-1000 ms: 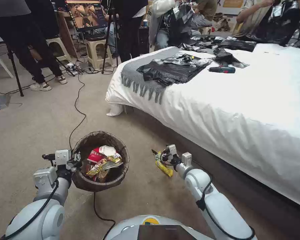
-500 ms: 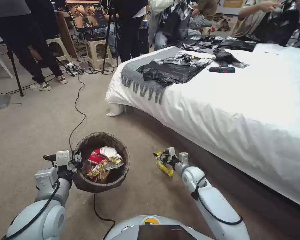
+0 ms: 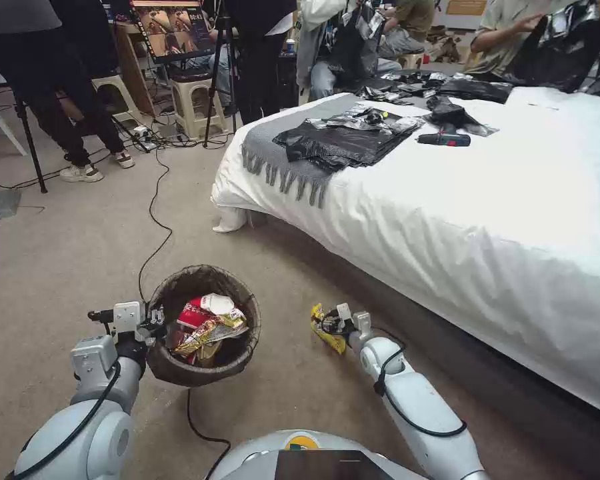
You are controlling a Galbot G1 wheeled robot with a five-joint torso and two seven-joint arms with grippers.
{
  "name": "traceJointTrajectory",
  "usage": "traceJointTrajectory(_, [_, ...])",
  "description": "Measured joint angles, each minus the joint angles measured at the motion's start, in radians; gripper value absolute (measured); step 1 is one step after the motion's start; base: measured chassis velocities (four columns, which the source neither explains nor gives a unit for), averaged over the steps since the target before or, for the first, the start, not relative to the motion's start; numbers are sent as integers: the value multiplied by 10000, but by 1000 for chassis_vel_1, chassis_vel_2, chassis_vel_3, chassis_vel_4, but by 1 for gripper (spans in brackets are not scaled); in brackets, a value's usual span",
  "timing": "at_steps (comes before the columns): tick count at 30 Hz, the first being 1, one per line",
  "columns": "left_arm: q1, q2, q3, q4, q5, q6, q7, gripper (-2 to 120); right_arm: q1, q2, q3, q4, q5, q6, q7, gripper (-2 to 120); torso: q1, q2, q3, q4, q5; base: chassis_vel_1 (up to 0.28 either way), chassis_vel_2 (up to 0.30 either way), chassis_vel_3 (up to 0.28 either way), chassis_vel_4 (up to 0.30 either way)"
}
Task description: Pick up the trash bin, then pick up the garbage from the floor and place it into the trash bin.
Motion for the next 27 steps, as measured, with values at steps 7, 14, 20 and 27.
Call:
traceJointTrajectory(7, [-17, 0, 7, 1, -2, 2, 5, 7, 56, 197, -8, -557, -661, 105, -168, 100, 0, 0, 0, 0, 0, 0, 0, 0, 0])
traceJointTrajectory(14, [-17, 8, -1, 0, -6, 0, 9, 7, 49, 368, -9, -861, -1054, 139, -353, 100, -1, 0, 0, 0, -1, 0, 0, 0, 0])
traceJointTrajectory(20, [-28, 21, -13, 1, -12, -3, 12, 7, 141, 496, -12, -1213, -1194, 140, -423, 100, -1, 0, 0, 0, 0, 0, 0, 0, 0])
traceJointTrajectory(27, [-52, 43, -25, 0, -20, -11, 15, 7, 255, 621, 56, -1692, -1213, 124, -521, 91, 0, 0, 0, -1, -1, 0, 0, 0, 0])
